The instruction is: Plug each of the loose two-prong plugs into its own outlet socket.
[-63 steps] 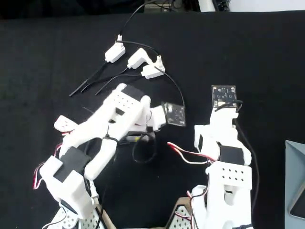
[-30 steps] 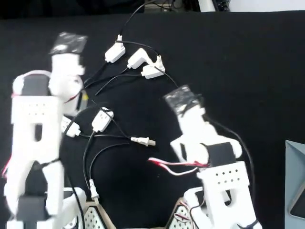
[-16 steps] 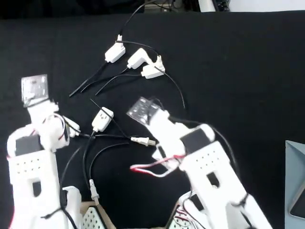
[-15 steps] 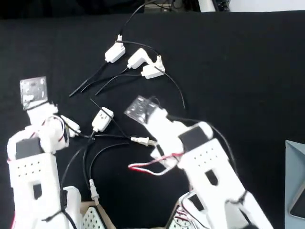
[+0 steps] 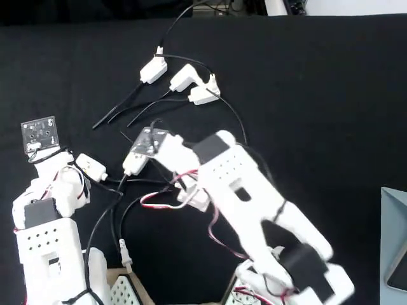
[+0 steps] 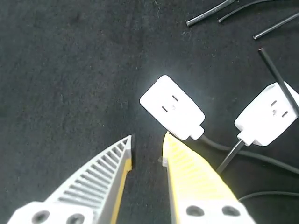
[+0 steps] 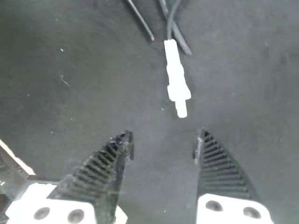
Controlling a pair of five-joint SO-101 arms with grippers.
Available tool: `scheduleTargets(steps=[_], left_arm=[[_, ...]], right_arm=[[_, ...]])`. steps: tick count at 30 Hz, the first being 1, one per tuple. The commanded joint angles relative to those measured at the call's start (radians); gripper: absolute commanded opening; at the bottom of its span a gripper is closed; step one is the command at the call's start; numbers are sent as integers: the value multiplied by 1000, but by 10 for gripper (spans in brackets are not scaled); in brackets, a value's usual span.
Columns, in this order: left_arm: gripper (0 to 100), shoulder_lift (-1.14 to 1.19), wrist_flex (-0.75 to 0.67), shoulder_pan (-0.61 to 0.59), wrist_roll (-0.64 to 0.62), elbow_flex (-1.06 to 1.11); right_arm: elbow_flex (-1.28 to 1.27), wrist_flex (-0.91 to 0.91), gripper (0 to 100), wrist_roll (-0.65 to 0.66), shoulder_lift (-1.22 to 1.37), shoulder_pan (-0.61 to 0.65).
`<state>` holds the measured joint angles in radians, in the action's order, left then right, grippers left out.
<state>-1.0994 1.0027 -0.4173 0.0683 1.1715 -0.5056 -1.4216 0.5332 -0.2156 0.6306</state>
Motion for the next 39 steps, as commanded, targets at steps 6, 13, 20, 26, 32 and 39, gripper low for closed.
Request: scheduleTargets(steps=[6, 13, 20, 26, 32, 39], left_arm=[[120, -21, -18, -10, -5, 8], [120, -23, -18, -10, -5, 13], [120, -23, -18, -10, -5, 15], [120, -23, -18, -12, -3, 15], [120, -23, -18, -12, -3, 15], [120, -21, -18, -12, -3, 15]], right_arm=[[170, 15, 215, 8, 180, 43], [254, 15, 215, 8, 338, 40], [289, 23, 215, 8, 424, 38], [283, 84, 165, 8, 472, 17], [285, 86, 98, 8, 475, 6], [280, 84, 96, 8, 483, -11]])
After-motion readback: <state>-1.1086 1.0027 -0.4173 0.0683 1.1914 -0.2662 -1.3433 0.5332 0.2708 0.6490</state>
